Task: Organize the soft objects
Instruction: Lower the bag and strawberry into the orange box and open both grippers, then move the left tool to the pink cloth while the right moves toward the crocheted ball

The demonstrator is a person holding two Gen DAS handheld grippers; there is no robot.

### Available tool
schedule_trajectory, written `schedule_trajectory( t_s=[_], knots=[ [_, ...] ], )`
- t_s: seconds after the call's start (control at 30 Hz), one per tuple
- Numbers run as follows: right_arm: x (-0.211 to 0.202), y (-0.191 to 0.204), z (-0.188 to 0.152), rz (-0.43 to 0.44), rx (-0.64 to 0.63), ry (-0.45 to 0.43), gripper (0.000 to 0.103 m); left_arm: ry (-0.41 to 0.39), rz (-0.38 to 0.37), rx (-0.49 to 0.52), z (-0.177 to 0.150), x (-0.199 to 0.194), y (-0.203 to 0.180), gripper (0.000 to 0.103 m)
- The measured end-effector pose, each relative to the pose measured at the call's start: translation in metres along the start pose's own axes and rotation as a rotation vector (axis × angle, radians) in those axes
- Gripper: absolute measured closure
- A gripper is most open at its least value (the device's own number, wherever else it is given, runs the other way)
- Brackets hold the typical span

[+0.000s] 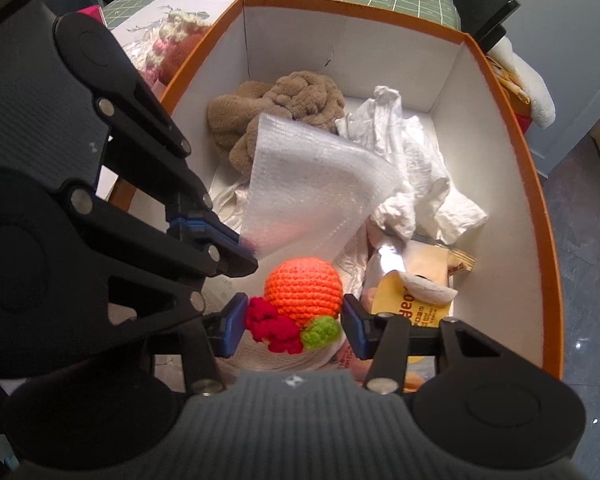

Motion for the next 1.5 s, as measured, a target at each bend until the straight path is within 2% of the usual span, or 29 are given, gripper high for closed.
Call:
schedule_trajectory(
  t_s=[0.5, 0.53, 0.57, 0.63, 0.83, 1.03, 1.23, 1.5],
  knots=[
    [0.001, 0.002, -0.001, -0.006, 0.011, -0.003, 0.052, -0.018, -0.001, -0.002, -0.001, -0.01, -0.001, 0.102],
    [0.0, 0.002, -0.001, -0.008, 0.011, -0.006, 0.049, -0.022, -0.001, -0.003, -0.001, -0.012, -0.001, 0.102],
    [-0.002, 0.001, -0.001, -0.011, 0.011, -0.012, 0.042, -0.027, -0.001, -0.007, -0.001, -0.014, -0.001, 0.1],
    [-0.006, 0.0, 0.0, -0.024, 0.008, -0.028, 0.037, -0.035, 0.001, -0.012, 0.0, -0.018, -0.001, 0.099],
    [-0.022, -0.003, 0.003, -0.029, 0.024, -0.073, 0.037, -0.06, 0.006, -0.008, 0.003, -0.032, -0.002, 0.098],
    [-0.039, -0.005, 0.01, -0.029, 0.04, -0.127, 0.037, -0.088, 0.037, 0.0, 0.004, -0.06, 0.004, 0.095],
    [-0.06, -0.002, 0.025, -0.039, 0.06, -0.202, 0.037, -0.158, 0.074, -0.03, 0.003, -0.099, 0.021, 0.09],
    [-0.072, 0.029, 0.043, -0.023, 0.023, -0.257, 0.037, -0.212, 0.115, -0.1, -0.024, -0.132, 0.054, 0.088]
  ],
)
Point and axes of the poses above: each gripper's, at about its wrist camera, not at the fingertips, and x roughly the way its jaws point, y to its left, z to its top, the point moved 10 cm from there along x, roughly the way its jaws point, and after that the axes turned 12 degrees about x, right-handed, at the moved point
